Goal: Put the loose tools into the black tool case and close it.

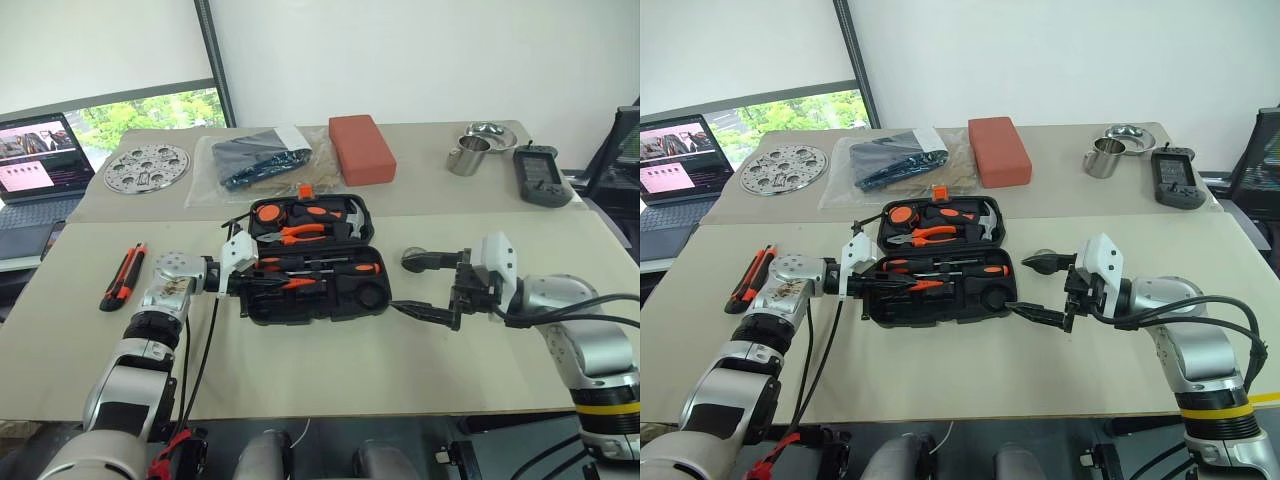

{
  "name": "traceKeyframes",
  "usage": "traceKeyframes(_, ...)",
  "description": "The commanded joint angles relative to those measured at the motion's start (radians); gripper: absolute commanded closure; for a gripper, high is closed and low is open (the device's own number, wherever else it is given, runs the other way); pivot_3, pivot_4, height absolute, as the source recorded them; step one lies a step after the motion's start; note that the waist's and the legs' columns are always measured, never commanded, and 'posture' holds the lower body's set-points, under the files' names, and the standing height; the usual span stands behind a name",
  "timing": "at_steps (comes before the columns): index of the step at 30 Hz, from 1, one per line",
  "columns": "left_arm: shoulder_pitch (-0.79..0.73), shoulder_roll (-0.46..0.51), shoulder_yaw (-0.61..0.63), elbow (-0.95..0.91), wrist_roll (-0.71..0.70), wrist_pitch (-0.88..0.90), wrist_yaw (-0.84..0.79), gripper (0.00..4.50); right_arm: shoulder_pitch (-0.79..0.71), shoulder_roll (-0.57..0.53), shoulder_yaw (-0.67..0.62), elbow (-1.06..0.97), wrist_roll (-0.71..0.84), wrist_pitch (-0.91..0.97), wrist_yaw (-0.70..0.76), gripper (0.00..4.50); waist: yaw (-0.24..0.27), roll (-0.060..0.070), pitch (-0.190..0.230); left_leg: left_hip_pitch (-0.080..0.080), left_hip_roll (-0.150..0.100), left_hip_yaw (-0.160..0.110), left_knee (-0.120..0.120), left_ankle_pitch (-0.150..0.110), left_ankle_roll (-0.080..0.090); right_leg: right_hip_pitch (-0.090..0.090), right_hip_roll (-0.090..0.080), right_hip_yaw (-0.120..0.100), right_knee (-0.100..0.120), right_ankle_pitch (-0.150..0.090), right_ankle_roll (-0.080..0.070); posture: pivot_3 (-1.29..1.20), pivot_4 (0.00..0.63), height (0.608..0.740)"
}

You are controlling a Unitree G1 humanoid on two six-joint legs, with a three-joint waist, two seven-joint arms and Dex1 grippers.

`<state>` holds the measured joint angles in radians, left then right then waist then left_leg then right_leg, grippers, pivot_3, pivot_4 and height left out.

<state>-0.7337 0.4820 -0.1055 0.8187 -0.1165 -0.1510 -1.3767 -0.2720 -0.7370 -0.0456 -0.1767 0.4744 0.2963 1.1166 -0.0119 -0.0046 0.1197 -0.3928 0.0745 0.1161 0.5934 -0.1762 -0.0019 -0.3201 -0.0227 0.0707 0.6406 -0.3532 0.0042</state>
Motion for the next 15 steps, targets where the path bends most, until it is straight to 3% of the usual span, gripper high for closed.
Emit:
traceKeyframes(1, 0.024, 0.001, -0.026, 0.029, 0.033, 0.015, 0.004, 4.47, -0.004, -0.013, -0.023, -0.033, 0.013, -0.003, 0.006, 0.00, 0.000, 0.000, 0.000, 0.000, 0.000, 0.000, 0.000, 0.000, 0.000, 0.000, 0.000, 0.000, 0.000, 0.000, 0.000, 0.00, 0.150, 0.740)
traceKeyframes(15, 0.015, 0.002, -0.058, 0.113, 0.080, 0.083, 0.060, 4.47, -0.014, -0.010, -0.009, -0.027, 0.003, -0.002, 0.010, 0.00, -0.003, 0.002, -0.002, 0.003, 0.000, 0.000, 0.000, 0.000, 0.000, 0.001, 0.000, 0.001, 0.001, 0.000, 0.000, 0.00, 0.150, 0.740)
